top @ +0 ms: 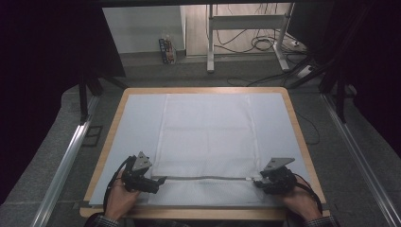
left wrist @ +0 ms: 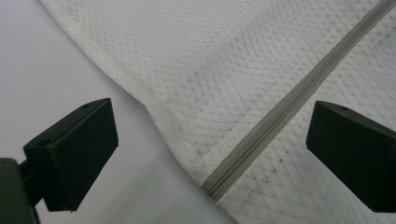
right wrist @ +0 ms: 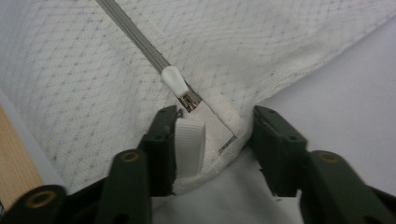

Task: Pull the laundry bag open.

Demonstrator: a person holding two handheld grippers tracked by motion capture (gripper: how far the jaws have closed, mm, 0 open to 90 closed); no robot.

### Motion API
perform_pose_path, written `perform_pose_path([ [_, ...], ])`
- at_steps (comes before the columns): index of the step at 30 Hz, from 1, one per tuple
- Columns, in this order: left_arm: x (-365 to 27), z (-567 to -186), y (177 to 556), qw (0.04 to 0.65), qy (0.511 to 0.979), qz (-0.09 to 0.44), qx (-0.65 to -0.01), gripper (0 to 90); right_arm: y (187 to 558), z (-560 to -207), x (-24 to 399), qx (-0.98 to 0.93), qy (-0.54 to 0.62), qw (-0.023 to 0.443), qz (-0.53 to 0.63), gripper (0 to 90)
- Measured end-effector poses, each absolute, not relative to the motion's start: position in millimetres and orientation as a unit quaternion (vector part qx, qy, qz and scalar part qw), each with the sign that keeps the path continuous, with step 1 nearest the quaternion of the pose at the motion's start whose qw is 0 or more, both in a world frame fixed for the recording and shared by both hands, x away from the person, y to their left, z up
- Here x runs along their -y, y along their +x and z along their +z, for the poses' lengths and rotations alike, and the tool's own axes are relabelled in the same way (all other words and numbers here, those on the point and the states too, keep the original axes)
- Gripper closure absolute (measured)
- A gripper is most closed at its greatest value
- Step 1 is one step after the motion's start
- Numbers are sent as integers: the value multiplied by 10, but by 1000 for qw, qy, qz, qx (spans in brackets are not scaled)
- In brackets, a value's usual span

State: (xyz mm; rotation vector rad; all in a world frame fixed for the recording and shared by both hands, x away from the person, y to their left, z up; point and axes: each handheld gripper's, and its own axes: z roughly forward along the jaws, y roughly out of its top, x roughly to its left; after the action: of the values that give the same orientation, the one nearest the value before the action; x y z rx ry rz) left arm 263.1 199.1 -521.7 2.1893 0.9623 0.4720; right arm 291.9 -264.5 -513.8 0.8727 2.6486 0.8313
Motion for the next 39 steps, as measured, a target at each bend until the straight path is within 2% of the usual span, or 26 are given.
perform_pose_path([
  [7, -1977, -5201, 2635, 345, 843, 177, -373, 30, 2873, -5126, 2620, -910, 276, 113, 289, 803],
  [17, -1898, -5157, 2638, 355, 843, 157, -371, 33, 2906, -5049, 2655, -908, 271, 92, 307, 815],
  [20, -1871, -5119, 2640, 376, 839, 140, -367, 32, 2914, -5018, 2675, -903, 273, 83, 320, 813],
  [29, -1684, -5048, 2607, 387, 850, 134, -332, 139, 2893, -4917, 2652, -895, 267, 91, 345, 814],
  [39, -1383, -5002, 2646, 405, 861, 100, -291, 168, 2888, -4883, 2637, -894, 262, 87, 354, 813],
])
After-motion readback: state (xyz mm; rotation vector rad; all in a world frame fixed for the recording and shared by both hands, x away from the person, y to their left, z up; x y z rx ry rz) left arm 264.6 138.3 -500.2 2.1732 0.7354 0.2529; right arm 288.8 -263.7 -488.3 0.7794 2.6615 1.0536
